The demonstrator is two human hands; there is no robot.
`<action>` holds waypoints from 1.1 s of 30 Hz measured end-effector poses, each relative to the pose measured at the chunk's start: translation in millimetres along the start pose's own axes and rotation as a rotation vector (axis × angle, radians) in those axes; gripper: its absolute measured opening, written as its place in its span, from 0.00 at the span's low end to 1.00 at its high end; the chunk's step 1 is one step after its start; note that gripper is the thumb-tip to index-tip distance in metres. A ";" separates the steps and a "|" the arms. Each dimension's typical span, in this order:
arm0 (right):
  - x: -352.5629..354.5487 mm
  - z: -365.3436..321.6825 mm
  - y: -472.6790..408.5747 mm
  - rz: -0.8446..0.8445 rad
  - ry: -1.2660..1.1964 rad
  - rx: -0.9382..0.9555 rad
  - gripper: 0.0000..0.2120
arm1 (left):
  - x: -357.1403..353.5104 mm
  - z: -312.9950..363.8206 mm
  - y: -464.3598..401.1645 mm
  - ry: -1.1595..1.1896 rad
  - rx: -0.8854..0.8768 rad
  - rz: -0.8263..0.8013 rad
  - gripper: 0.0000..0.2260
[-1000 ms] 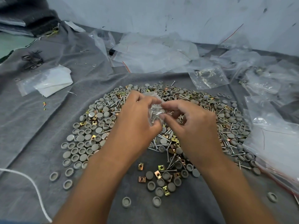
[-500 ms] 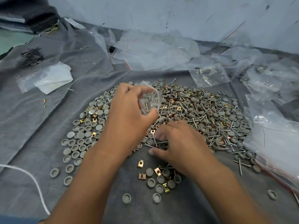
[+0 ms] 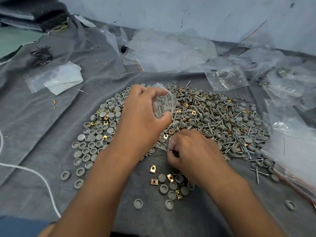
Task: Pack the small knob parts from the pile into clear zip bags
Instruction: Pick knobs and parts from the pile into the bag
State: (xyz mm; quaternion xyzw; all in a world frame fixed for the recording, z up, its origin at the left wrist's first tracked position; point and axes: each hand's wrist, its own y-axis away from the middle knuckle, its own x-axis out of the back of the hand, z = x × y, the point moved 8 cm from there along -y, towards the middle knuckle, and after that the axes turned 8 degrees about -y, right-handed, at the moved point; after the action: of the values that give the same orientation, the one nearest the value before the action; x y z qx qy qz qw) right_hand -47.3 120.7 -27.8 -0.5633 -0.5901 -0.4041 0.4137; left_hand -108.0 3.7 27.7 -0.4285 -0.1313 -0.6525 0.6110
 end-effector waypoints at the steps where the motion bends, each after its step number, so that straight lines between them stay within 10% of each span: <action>1: -1.2 -0.5 0.6 -0.014 0.016 0.010 0.06 | 0.1 0.0 0.0 0.000 -0.001 0.002 0.20; 7: -0.4 4.4 -1.7 -0.017 -0.053 0.017 0.08 | -1.3 0.6 0.0 -0.004 -0.003 -0.004 0.20; 14: 61.6 29.3 1.5 0.367 -0.887 0.087 0.05 | -5.7 2.5 0.3 -0.004 -0.023 -0.032 0.21; 33: 67.2 12.7 1.2 0.628 -0.602 0.155 0.05 | -15.9 12.3 4.0 -0.005 -0.077 -0.059 0.18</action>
State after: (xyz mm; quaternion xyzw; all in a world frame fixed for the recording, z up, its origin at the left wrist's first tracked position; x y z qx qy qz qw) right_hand -48.0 155.0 31.4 -0.7752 -0.5131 -0.0314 0.3671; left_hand -101.3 22.2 22.2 -0.4491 -0.1201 -0.6737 0.5745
